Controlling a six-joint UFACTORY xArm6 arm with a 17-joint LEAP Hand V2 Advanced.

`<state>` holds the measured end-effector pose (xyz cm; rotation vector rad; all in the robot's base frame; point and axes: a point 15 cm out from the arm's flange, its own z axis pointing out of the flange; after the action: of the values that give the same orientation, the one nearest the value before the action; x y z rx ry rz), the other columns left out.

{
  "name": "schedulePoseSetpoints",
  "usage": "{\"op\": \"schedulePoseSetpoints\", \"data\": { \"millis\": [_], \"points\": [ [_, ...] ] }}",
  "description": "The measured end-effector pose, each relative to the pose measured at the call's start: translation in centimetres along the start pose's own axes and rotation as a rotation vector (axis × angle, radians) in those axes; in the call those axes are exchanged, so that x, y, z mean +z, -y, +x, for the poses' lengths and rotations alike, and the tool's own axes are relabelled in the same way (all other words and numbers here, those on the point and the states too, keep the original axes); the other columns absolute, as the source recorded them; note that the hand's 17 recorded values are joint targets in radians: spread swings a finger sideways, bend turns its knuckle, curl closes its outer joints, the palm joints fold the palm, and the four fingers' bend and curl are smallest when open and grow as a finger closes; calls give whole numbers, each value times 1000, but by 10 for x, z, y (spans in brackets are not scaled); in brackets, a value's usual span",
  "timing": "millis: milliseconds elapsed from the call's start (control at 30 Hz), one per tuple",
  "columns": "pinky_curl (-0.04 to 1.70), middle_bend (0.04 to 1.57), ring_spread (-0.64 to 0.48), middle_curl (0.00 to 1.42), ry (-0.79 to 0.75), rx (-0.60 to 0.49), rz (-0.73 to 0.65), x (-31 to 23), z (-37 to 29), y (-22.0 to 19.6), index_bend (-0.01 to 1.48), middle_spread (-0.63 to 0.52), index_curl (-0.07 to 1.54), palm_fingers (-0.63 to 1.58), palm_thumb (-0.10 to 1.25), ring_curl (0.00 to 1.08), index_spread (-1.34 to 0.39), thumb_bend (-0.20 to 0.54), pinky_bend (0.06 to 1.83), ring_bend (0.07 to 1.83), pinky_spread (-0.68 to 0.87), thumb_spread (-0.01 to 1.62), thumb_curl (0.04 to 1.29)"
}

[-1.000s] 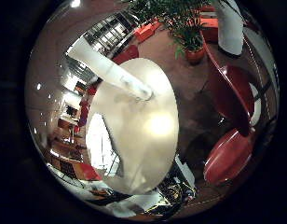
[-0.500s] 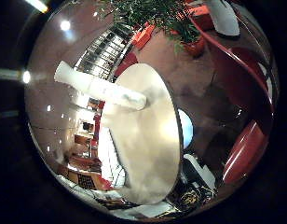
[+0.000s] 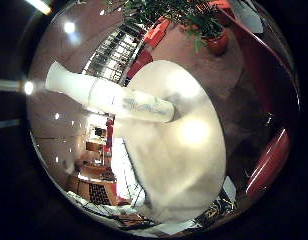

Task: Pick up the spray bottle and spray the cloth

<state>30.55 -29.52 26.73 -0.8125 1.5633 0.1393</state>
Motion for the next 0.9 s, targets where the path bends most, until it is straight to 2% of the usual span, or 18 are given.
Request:
{"op": "schedulePoseSetpoints", "data": {
  "millis": [467, 600, 700, 767, 800, 900],
  "points": [
    [278, 315, 195, 376, -34, 8, -78, 52, 9, 4, 157, 152, 267, 200, 582, 277, -105, -21, 436, 527, 421, 1107, 322],
    [254, 386, 154, 401, -46, 17, -94, 65, 15, 0, 208, 69, 306, 334, 635, 273, -123, -12, 368, 528, 406, 1102, 338],
    [230, 461, 38, 438, -41, 28, -119, 77, 13, -5, 220, -23, 344, 507, 706, 293, -174, -14, 300, 610, 375, 1090, 367],
    [226, 495, -45, 460, -32, 31, -149, 91, 10, -10, 213, -61, 358, 618, 755, 318, -204, -7, 310, 691, 298, 1082, 383],
    [231, 523, -89, 477, -28, 33, -160, 96, 8, -12, 209, -94, 363, 741, 803, 333, -230, 2, 362, 750, 218, 1080, 401],
    [332, 577, -177, 541, -22, 65, -178, 104, 4, -15, 225, -161, 421, 1075, 924, 412, -303, -5, 674, 892, -101, 1019, 455]
  ]
}}
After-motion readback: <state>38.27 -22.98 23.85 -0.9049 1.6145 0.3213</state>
